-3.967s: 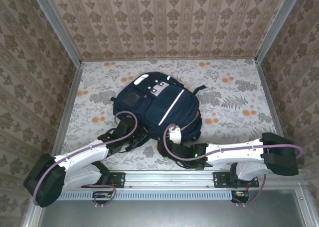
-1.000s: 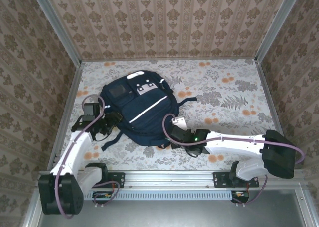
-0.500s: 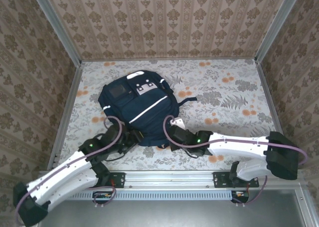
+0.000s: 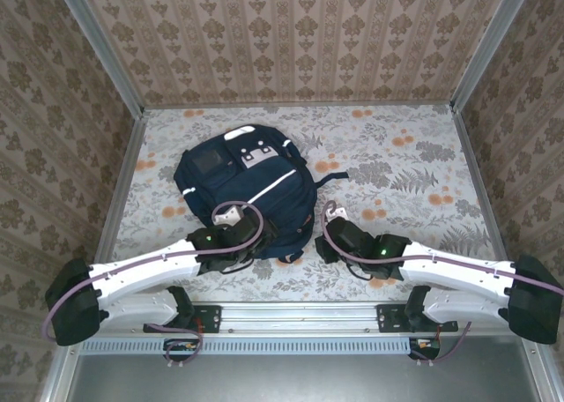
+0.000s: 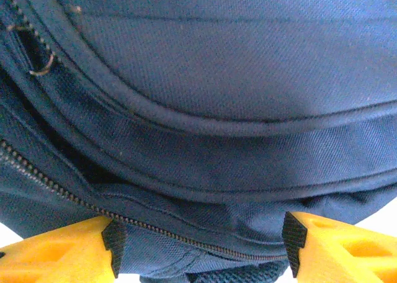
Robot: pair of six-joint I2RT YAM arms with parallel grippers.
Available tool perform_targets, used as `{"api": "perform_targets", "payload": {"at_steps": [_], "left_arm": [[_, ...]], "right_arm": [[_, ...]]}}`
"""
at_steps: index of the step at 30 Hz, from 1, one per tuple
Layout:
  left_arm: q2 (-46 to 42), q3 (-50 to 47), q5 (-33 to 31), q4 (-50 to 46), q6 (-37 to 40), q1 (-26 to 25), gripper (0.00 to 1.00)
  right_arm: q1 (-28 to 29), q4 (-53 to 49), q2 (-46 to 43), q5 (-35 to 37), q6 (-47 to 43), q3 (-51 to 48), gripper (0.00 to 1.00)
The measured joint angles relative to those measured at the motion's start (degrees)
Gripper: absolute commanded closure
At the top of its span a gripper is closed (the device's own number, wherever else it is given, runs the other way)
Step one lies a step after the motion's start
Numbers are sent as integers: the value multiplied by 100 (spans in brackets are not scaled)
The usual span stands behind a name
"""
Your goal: Pack books, pencil case, and school supplies into a backpack
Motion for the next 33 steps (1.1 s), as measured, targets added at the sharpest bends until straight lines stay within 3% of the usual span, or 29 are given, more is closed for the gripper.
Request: {"api": "perform_targets", "payload": {"at_steps": [1, 7, 8, 13, 21, 33], "left_arm": [[35, 2, -59, 2, -52, -4, 36], [251, -2, -240, 15, -271, -13, 96], [251, -20, -247, 28, -308, -15, 100], [-111, -149, -330, -46, -361, -26, 100], [-1093, -483, -535, -348, -361, -24, 100], [-1268, -595, -542, -378, -363, -20, 100]], "right_arm": [[-9, 9, -9, -26, -2, -4, 75], [-9, 149, -11, -162, -4, -17, 69], [-9, 201, -9, -199, -13, -20, 69], [-50, 702, 116, -514, -173, -98, 67], [-326, 2319, 505, -1113, -566, -883, 66], [-662, 3526, 1945, -1952, -1054, -415, 65]]}}
